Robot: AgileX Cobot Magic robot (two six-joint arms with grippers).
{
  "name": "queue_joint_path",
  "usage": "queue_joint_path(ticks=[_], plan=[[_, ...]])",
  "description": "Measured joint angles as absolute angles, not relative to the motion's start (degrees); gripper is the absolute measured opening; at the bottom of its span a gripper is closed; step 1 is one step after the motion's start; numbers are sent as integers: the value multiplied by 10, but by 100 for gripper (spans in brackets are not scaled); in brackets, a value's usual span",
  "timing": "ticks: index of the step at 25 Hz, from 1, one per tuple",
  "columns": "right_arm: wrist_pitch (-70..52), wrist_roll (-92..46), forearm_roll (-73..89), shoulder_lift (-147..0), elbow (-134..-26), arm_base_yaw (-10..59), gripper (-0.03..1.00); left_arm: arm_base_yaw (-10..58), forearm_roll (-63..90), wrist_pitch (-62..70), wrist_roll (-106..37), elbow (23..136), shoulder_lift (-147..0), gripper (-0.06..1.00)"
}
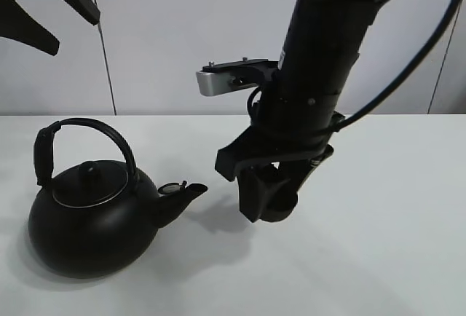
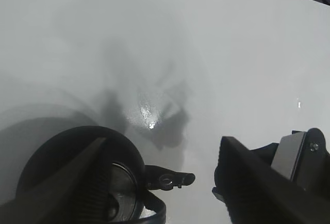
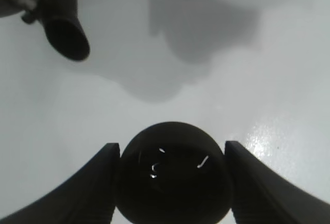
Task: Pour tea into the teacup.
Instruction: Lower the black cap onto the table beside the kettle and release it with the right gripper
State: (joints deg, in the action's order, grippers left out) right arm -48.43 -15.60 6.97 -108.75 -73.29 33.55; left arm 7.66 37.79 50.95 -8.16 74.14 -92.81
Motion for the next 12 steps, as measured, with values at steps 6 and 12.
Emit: queue_joint_path(ticks=[6, 12], plan=[[-569, -185, 68, -1155, -846, 335, 39, 77, 378, 510, -82, 741, -928, 44], [-590, -194, 70, -1200, -861, 335, 39, 77, 378, 510, -82, 741, -928, 44]])
